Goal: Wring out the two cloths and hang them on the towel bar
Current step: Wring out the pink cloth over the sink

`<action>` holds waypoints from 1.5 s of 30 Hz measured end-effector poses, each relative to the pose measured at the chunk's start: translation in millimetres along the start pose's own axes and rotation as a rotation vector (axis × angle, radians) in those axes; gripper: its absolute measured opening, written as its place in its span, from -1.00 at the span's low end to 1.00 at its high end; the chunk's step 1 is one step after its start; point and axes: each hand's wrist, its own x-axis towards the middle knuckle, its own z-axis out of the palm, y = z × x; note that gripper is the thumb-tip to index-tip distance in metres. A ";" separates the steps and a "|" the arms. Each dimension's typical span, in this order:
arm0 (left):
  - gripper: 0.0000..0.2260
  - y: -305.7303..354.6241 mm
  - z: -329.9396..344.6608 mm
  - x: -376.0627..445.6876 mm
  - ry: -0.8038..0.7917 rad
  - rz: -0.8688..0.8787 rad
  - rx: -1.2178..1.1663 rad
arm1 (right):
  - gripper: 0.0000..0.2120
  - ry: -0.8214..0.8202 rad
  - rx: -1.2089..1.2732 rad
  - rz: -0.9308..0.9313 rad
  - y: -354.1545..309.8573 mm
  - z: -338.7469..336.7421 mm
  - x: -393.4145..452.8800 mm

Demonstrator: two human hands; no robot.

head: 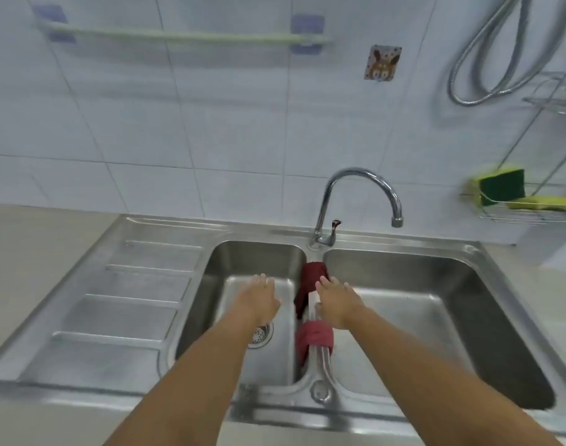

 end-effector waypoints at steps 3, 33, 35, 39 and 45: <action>-0.45 25.2 23.8 -4.7 -0.087 0.052 -0.047 | -0.45 -0.087 0.040 0.021 8.5 22.0 -15.9; -0.87 44.9 -21.2 -21.6 0.003 -0.053 -1.271 | -0.48 -0.025 1.397 -0.075 -20.7 30.2 -22.3; -0.87 33.2 -25.6 -26.9 0.118 -0.136 -1.222 | -0.81 -0.048 1.394 0.009 -33.8 19.2 -19.2; -0.82 -0.6 -18.3 -40.8 0.421 -0.193 -0.768 | -0.88 -0.237 1.445 0.083 -50.8 17.1 -9.5; -0.22 -62.7 42.3 -52.3 0.469 0.325 0.122 | -0.99 -0.813 1.349 0.086 -64.0 -0.9 1.0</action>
